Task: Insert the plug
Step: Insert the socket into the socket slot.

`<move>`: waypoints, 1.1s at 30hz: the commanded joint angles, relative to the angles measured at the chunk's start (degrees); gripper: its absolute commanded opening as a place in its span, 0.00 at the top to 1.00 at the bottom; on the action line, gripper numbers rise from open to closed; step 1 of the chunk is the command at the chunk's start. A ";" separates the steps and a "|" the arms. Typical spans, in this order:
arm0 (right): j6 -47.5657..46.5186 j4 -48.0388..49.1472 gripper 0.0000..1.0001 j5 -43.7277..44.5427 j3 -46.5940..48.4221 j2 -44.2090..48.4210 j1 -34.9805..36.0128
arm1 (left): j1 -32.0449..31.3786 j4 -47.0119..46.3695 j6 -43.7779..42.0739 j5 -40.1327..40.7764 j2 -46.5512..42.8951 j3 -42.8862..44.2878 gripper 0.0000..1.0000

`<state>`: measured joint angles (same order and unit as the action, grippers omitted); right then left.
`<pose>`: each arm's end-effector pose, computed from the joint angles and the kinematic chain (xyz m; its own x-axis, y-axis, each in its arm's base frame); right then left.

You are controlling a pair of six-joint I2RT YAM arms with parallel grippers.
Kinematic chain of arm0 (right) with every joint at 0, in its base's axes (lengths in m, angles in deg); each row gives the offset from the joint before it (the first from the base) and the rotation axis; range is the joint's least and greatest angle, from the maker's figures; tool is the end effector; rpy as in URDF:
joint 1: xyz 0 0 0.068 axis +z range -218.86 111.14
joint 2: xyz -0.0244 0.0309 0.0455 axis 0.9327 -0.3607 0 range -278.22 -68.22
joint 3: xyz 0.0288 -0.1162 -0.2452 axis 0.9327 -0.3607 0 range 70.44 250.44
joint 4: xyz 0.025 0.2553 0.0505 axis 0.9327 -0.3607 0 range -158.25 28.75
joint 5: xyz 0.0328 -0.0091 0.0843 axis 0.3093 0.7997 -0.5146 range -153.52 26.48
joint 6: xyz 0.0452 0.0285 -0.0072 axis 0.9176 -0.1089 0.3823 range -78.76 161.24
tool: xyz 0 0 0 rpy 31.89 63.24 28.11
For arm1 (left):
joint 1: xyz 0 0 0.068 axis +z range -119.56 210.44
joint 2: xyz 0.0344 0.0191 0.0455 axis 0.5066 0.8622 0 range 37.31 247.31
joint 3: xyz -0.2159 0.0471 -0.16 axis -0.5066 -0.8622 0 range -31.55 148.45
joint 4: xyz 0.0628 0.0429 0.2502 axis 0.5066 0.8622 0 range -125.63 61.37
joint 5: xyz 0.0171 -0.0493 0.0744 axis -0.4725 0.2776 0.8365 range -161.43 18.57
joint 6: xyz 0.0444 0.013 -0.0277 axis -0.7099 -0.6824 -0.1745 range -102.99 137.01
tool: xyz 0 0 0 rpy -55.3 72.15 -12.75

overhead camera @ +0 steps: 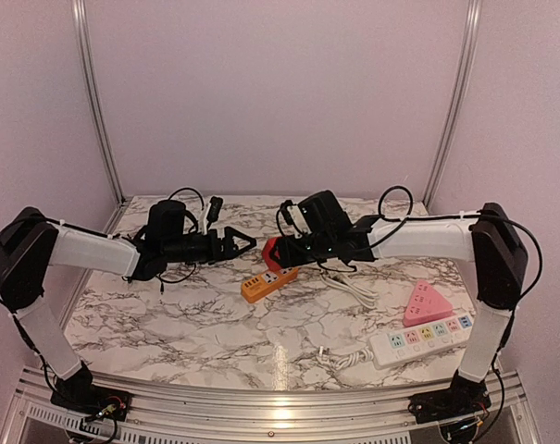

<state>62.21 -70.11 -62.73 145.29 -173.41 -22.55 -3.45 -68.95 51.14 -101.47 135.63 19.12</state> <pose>0.2877 0.3004 0.2271 -0.6638 -0.1768 -0.7267 -0.5120 0.8157 0.2692 0.2966 -0.2205 0.2080 -0.6668 -0.1372 -0.7325 0.6176 0.4484 -0.6462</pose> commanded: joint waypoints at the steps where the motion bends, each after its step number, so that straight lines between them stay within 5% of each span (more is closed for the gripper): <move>1: -1.38 -0.31 0.90 -4.26 3.05 -1.52 -0.52 | 0.27 -0.76 1.46 2.91 -5.14 -3.59 0.01; 10: -3.50 -2.72 0.92 -4.85 5.22 -4.45 -0.46 | 0.93 1.10 1.29 5.37 -11.48 -6.84 0.01; 33: -7.07 -6.85 0.94 -2.06 6.47 -5.52 1.91 | 1.37 1.21 2.04 6.10 -10.19 -7.62 0.01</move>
<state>56.18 -75.45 -66.84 149.33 -178.89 -21.70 -2.43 -68.29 53.06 -95.75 125.14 11.87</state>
